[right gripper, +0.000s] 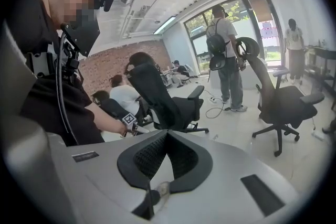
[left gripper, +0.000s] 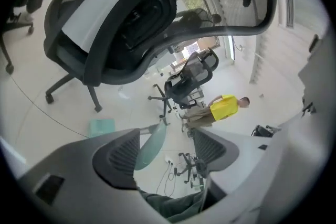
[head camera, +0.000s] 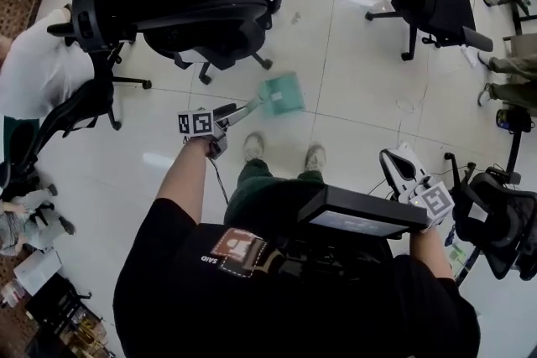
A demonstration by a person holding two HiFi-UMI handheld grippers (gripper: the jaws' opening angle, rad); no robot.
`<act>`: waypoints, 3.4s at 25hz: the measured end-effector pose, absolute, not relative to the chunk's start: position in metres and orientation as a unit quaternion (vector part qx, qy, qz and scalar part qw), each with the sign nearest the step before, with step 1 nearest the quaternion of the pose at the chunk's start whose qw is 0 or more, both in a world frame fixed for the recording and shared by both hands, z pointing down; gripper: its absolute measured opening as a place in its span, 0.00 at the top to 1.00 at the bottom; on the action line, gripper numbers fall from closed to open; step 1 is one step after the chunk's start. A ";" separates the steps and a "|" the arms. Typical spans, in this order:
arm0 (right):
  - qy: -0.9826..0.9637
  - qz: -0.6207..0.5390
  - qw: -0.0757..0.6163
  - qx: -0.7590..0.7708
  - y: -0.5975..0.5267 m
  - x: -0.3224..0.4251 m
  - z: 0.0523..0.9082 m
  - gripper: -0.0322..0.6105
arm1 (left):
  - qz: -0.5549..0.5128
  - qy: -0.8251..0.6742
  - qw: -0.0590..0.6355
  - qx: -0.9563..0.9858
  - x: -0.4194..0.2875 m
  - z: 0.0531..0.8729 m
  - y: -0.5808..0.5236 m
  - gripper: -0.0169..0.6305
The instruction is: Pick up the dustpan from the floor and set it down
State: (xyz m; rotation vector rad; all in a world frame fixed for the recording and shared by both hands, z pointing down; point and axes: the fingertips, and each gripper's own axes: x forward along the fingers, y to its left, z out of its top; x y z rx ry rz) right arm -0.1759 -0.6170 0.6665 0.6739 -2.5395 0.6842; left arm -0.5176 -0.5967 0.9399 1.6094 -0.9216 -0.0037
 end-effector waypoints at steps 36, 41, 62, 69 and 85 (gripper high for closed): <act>-0.927 0.229 0.145 0.258 -0.619 -0.140 0.596 0.94 | -0.201 -0.283 0.560 0.753 -0.390 0.680 -0.624 0.85; -0.940 0.202 0.103 0.256 -0.611 -0.119 0.542 0.94 | -0.237 -0.284 0.519 0.771 -0.370 0.582 -0.615 0.85; -0.954 0.120 0.044 0.272 -0.584 -0.065 0.438 0.94 | -0.243 -0.255 0.441 0.825 -0.318 0.438 -0.579 0.85; -0.954 0.116 0.044 0.274 -0.586 -0.062 0.429 0.94 | -0.233 -0.263 0.446 0.823 -0.319 0.435 -0.579 0.82; -0.954 0.117 0.049 0.273 -0.585 -0.078 0.434 0.94 | -0.233 -0.262 0.452 0.820 -0.334 0.454 -0.571 0.82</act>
